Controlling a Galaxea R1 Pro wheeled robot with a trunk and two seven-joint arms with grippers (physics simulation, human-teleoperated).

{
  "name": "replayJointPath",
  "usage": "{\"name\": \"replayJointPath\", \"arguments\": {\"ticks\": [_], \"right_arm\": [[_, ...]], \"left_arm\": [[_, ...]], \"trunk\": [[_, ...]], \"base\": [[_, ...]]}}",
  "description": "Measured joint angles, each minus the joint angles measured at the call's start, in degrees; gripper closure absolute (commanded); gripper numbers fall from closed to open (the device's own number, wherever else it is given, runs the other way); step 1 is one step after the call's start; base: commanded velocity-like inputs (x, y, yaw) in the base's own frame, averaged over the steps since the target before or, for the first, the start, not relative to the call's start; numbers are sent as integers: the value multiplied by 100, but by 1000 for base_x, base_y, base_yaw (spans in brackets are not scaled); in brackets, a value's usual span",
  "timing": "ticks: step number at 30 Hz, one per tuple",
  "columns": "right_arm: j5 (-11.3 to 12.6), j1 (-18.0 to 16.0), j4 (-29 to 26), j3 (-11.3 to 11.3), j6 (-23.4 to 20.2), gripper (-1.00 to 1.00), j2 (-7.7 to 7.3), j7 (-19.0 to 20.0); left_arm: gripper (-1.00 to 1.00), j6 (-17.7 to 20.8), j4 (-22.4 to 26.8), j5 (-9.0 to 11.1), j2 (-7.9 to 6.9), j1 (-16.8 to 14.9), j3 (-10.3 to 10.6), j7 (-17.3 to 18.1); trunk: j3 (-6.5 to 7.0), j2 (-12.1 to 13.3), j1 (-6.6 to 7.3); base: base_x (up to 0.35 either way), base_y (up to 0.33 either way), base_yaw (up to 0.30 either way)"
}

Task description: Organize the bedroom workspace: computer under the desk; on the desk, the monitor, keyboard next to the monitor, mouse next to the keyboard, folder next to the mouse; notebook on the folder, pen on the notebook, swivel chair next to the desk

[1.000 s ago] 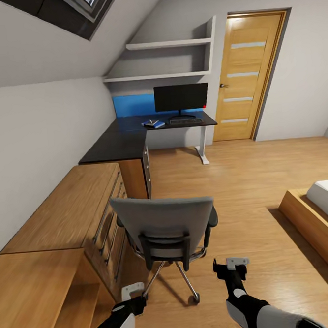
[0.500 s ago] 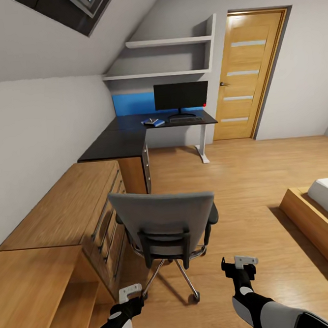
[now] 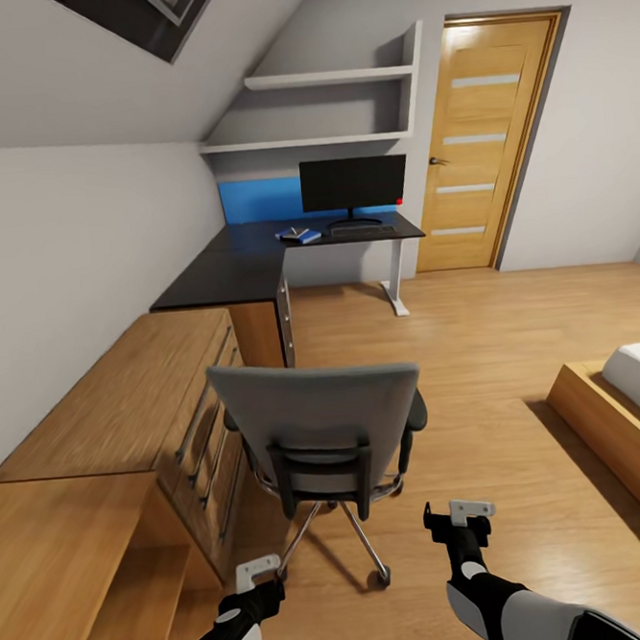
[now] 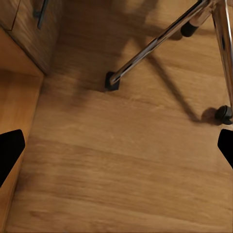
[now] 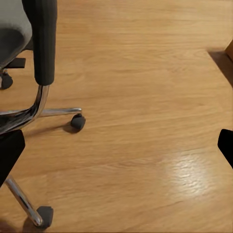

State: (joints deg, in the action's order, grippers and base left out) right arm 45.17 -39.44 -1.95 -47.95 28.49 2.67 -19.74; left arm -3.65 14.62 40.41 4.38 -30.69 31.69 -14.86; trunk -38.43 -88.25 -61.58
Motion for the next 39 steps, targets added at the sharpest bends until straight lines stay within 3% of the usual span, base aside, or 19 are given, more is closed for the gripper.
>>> {"name": "replayJointPath", "arguments": {"ticks": [39], "right_arm": [[-2,0,-15,-15,1,-100,41,6]], "left_arm": [[-100,2,-29,0,56,-2,59,-14]], "trunk": [[-700,-1565,-857]], "base": [[0,0,0]]}}
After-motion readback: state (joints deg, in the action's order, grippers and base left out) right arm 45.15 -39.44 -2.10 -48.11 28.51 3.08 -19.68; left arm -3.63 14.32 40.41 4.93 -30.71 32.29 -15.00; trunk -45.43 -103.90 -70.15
